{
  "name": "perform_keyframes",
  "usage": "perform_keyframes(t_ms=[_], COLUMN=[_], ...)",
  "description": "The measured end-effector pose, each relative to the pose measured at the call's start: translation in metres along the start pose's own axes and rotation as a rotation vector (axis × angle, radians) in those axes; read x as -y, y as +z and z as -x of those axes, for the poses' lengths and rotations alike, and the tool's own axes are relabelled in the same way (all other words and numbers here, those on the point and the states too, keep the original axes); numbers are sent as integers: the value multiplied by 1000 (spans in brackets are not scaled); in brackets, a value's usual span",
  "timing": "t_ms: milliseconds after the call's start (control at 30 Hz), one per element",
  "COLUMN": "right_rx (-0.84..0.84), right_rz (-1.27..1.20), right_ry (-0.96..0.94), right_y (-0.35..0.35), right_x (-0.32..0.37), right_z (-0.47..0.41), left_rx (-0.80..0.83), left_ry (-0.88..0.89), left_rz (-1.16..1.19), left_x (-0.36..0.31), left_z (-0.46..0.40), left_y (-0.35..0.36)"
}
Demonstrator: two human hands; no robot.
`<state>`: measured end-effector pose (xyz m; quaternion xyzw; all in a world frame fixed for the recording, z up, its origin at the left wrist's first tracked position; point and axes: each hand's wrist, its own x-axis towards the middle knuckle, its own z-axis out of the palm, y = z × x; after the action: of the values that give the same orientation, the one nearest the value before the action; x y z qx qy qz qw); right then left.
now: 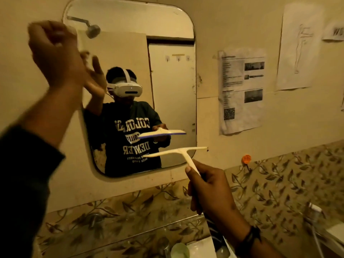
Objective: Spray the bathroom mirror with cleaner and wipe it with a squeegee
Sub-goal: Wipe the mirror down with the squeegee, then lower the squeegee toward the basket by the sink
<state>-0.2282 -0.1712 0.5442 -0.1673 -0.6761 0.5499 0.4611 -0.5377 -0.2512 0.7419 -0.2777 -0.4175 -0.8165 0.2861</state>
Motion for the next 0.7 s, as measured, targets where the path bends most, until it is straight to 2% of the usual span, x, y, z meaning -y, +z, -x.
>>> perform_keyframes(t_ms=[33,100,167,267,367,533,700], right_rx=[3,6,15,31,32,11,-5], right_rz=[-3,0,24,77,129,137,119], right_ry=[-19,-48,-73,-101,-114,-105,-104], right_y=[0,-1,-2,-4,-10,-42,-106], right_x=[5,11,13,9,5,3,-4], right_z=[0,2,5,7,6,8,8], left_rx=[18,169,247,325,422,555,641], left_ry=[-19,-58,-99,-354,-516,-561,-565], left_rz=[2,2,47,31,-12,-99,-135], left_x=[-28,-92,-82,-50,-44,-45,-51], left_z=[46,134,191,247,290,336,391], left_y=[-5,-18,-37,-64,-79,-77,-35])
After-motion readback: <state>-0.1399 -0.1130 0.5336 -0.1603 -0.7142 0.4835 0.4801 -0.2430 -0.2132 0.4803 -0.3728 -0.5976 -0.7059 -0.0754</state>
